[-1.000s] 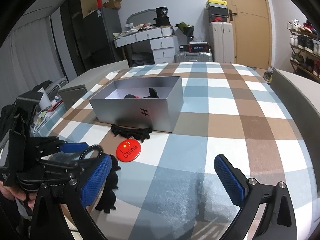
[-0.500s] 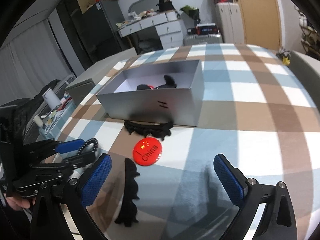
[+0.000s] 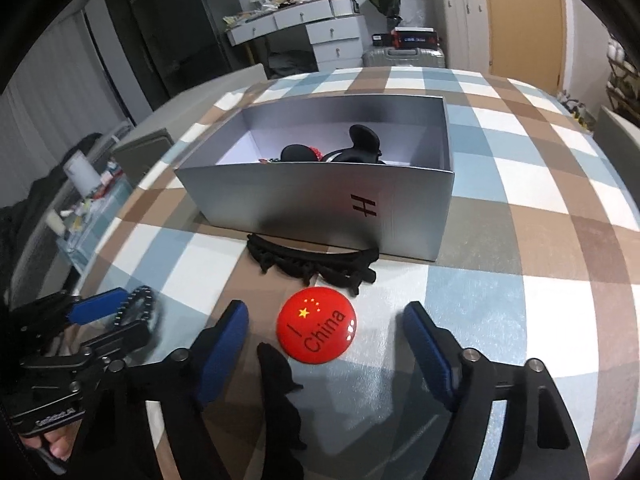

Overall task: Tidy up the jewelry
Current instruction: 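Grasp the red China badge with the right tool while the left grasps a coil hair tie, then carry the red badge and coil hair tie into the silver box and open both tools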

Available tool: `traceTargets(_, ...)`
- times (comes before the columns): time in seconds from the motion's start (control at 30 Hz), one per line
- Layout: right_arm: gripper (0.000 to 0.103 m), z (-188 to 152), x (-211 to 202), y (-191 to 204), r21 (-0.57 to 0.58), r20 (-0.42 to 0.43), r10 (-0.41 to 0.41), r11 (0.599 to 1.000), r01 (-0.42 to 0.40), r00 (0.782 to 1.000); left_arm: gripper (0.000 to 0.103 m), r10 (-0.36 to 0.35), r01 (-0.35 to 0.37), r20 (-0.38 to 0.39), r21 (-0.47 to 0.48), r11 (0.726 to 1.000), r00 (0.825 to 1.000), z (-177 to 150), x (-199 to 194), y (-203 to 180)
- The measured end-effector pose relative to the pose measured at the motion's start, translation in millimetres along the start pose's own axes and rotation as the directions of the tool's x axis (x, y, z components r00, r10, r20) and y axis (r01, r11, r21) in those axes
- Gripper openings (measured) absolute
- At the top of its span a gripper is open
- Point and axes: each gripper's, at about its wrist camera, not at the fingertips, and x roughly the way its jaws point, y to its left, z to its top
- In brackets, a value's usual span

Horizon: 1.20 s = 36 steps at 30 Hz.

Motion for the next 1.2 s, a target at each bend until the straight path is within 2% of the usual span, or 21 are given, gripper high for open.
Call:
traceTargets(0.07, 0.070, 1, 2, 7, -0.026, -0.020, -0.065, 0.998, 0.065, 0.998, 0.041, 0.003, -0.003, -0.002, -0.006, 1.000, 1.000, 1, 0, 4)
traceTargets(0.2, 0.066, 1, 7, 17, -0.079, -0.035, -0.140, 0.987, 0.137, 0.990, 0.041, 0.003, -0.002, 0.013, -0.024, 1.000, 1.000, 0, -4, 12)
traceTargets(0.33, 0.048, 2, 10, 26, -0.118, -0.030, -0.170, 0.979, 0.165, 0.985, 0.041, 0.001, 0.000, 0.013, -0.035, 0.999, 1.000, -2, -3, 17)
traceTargets(0.4, 0.043, 2, 10, 30, -0.125, -0.035, -0.168, 0.979, 0.162, 0.985, 0.041, -0.002, 0.003, 0.009, -0.046, 0.999, 1.000, -3, -3, 19)
traceTargets(0.63, 0.042, -3, 7, 29, -0.119, -0.017, -0.156, 0.981, 0.153, 0.988, 0.041, -0.019, 0.021, 0.020, -0.057, 0.998, 1.000, -2, -7, 21)
traceTargets(0.93, 0.042, -4, -12, 10, -0.035, 0.045, -0.046, 0.998, 0.047, 0.998, 0.041, -0.019, 0.020, 0.026, -0.046, 0.999, 0.999, 6, -8, 17)
traceTargets(1.2, 0.042, -6, -22, -3, -0.004, 0.104, -0.013, 1.000, 0.013, 0.995, 0.041, -0.016, 0.017, 0.045, -0.014, 1.000, 0.999, 21, -10, 4)
